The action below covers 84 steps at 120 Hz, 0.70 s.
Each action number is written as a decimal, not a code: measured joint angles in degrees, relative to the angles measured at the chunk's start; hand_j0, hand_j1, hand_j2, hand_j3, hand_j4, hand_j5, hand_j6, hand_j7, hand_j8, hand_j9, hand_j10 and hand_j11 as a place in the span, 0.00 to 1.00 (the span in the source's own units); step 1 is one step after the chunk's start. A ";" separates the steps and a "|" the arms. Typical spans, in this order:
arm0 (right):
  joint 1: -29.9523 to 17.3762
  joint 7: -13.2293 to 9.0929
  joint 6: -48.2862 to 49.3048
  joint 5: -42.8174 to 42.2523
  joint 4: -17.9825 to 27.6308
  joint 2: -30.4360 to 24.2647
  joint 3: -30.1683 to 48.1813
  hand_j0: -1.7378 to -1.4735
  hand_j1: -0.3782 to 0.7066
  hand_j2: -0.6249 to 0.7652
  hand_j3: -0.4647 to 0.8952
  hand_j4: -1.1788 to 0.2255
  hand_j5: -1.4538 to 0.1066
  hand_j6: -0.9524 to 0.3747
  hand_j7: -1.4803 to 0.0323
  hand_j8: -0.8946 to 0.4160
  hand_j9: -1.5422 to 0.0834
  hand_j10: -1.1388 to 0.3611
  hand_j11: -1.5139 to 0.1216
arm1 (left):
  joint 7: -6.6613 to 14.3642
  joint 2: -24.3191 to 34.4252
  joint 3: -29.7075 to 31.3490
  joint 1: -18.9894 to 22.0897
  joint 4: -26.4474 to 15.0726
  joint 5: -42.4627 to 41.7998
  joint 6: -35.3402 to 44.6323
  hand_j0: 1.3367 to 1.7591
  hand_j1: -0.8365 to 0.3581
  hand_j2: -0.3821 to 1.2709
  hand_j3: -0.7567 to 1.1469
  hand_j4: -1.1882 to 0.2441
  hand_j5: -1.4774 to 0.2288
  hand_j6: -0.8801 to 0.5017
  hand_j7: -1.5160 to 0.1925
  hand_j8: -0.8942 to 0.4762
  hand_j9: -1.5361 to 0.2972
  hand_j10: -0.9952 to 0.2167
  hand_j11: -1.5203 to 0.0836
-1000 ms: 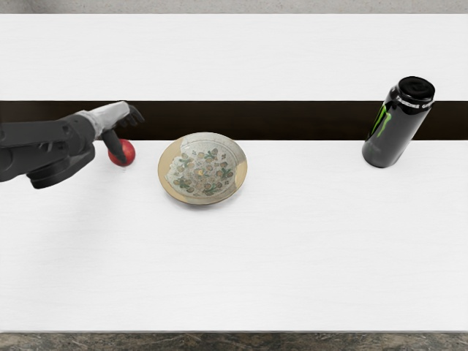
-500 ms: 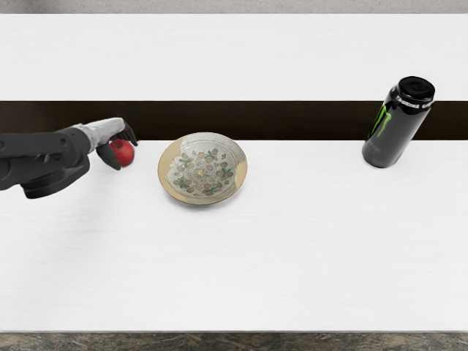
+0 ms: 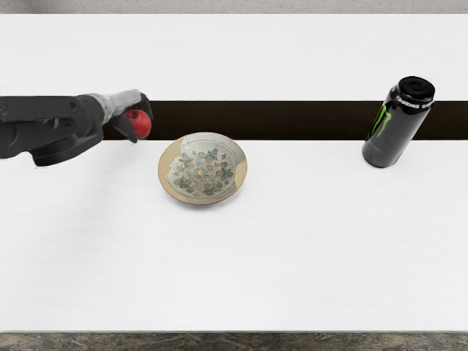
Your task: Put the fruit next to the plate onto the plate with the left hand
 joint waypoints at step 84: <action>0.00 0.00 0.00 0.01 0.00 0.00 0.00 0.30 0.06 0.44 0.34 0.82 0.90 0.69 0.95 0.66 0.92 0.74 0.90 | 0.40 -8.21 -0.23 -5.94 -8.06 -9.70 -2.61 0.75 0.61 0.32 0.40 0.61 0.50 0.44 0.52 0.42 0.50 0.45 0.56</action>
